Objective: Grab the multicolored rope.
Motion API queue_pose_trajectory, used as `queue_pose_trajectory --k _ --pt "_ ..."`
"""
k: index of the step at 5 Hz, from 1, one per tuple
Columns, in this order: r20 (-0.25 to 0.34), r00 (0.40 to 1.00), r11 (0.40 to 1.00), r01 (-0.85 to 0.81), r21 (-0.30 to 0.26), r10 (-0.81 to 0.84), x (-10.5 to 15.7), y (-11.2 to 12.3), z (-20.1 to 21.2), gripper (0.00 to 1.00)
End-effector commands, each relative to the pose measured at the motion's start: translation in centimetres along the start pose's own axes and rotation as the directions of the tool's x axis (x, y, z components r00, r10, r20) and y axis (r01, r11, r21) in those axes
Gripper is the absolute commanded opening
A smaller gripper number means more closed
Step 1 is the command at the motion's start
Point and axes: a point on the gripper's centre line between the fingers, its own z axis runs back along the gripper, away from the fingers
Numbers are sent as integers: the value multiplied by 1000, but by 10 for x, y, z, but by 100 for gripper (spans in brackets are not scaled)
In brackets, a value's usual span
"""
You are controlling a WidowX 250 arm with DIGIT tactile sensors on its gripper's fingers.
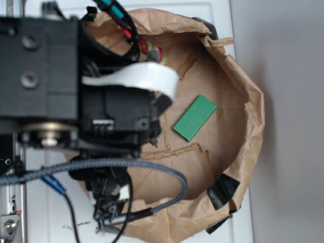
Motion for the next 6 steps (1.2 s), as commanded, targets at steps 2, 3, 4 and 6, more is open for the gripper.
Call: queue_pose_trajectory --k 2,3,4,6 --pt "31 997 998 -70 -3 70 20 9 -13 100" --pt "45 987 988 -154 -1 154 28 18 -20 100" --pt "87 934 938 -347 -2 346 22 32 -24 100" --pt "173 930 943 -333 29 323 29 43 -66 100"
